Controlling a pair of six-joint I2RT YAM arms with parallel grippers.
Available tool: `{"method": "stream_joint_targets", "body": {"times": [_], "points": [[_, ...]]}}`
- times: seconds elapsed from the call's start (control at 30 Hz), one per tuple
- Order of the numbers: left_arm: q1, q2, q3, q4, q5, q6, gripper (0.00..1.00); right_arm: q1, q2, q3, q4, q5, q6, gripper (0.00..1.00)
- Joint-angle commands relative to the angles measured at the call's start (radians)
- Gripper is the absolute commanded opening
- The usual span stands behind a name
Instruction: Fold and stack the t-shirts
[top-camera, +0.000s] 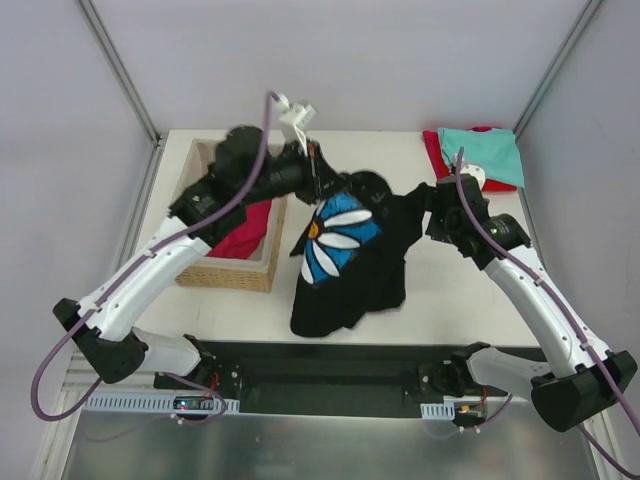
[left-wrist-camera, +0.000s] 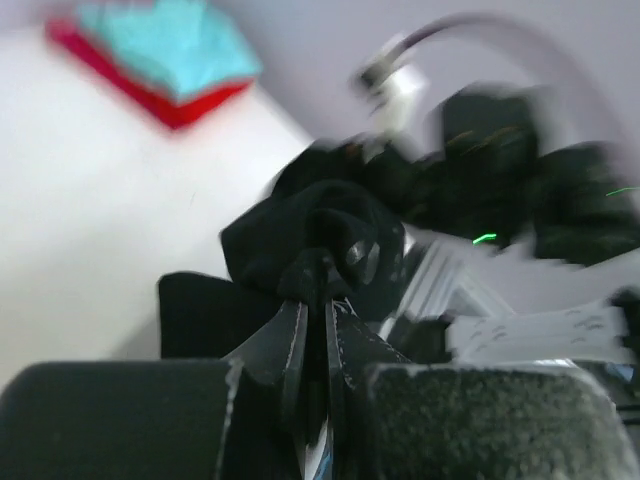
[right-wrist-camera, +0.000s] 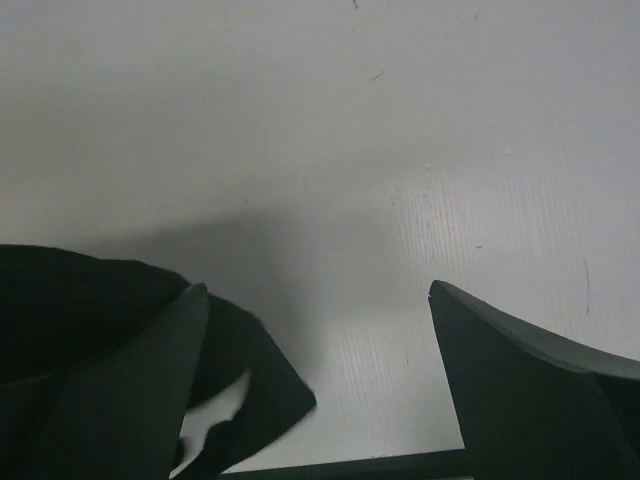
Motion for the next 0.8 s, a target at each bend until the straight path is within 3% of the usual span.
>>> {"method": "stream_joint_targets", "body": {"times": [0.0,0.13,0.37,0.4,0.43,0.5,0.53,0.63,0.77], "points": [[-0.005,-0.036,-0.325,0.261,-0.072,-0.032,0.00,0.002,-0.040,-0.028,-0.029,0.043,0.017,0.96],[-0.014,0.060,-0.543,0.427,-0.089,-0.008,0.00,0.001,-0.044,-0.056,-0.032,0.040,0.020,0.96],[0.003,0.212,-0.507,0.511,-0.172,0.086,0.00,0.002,-0.051,-0.047,-0.044,0.057,0.011,0.96],[0.004,0.226,-0.493,0.506,-0.170,0.095,0.14,0.001,-0.051,-0.047,-0.044,0.063,0.009,0.96],[0.004,0.249,-0.476,0.500,-0.178,0.095,0.33,0.001,-0.051,-0.047,-0.043,0.066,0.008,0.96],[0.004,0.260,-0.464,0.483,-0.187,0.096,0.89,0.002,-0.045,-0.048,-0.040,0.071,0.002,0.96],[0.004,0.246,-0.459,0.475,-0.210,0.096,0.99,0.001,-0.043,-0.050,-0.040,0.072,-0.001,0.96],[0.004,0.162,-0.427,0.407,-0.270,0.128,0.99,0.001,-0.034,-0.064,-0.028,0.075,-0.007,0.96],[0.061,0.085,-0.240,0.132,-0.399,0.158,0.99,0.001,-0.014,-0.088,0.005,0.055,-0.004,0.96]]}}
